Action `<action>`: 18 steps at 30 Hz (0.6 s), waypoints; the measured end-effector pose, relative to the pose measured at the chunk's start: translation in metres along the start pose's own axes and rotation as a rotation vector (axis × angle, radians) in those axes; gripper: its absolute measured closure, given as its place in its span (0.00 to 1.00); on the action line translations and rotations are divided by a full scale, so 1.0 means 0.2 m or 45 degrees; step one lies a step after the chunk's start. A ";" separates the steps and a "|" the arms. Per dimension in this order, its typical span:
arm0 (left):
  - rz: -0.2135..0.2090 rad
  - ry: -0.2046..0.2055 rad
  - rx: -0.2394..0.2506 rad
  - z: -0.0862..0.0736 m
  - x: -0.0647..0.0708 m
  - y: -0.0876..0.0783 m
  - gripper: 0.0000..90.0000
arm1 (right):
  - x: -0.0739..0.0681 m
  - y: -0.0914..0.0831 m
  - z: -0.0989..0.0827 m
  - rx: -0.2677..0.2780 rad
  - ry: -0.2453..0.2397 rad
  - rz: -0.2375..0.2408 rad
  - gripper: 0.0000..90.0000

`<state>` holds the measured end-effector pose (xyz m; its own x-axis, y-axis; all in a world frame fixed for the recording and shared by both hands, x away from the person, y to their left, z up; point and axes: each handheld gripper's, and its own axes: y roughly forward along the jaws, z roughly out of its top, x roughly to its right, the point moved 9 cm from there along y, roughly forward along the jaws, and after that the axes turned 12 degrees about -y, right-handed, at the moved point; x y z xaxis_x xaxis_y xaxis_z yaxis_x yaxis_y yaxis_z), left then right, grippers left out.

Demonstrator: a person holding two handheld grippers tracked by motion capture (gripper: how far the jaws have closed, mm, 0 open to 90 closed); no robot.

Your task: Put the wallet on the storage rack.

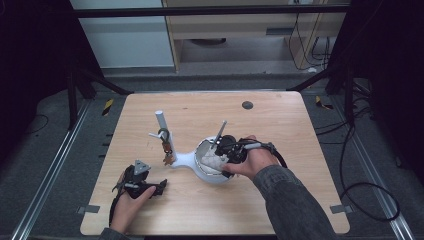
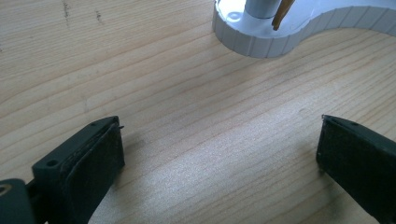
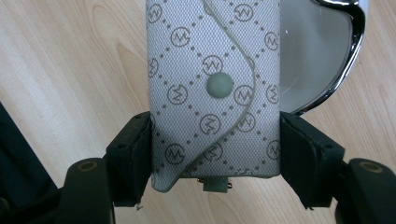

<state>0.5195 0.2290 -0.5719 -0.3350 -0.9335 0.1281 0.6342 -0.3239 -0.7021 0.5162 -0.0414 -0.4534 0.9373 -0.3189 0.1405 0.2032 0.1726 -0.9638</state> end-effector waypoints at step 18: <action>-0.001 0.001 0.000 0.00 0.00 0.00 0.00 | 0.04 0.02 0.03 -0.029 0.019 -0.008 0.35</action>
<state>0.5194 0.2289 -0.5719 -0.3361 -0.9330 0.1285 0.6336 -0.3249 -0.7021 0.5256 -0.0377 -0.4557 0.9316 -0.3340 0.1432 0.2024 0.1495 -0.9678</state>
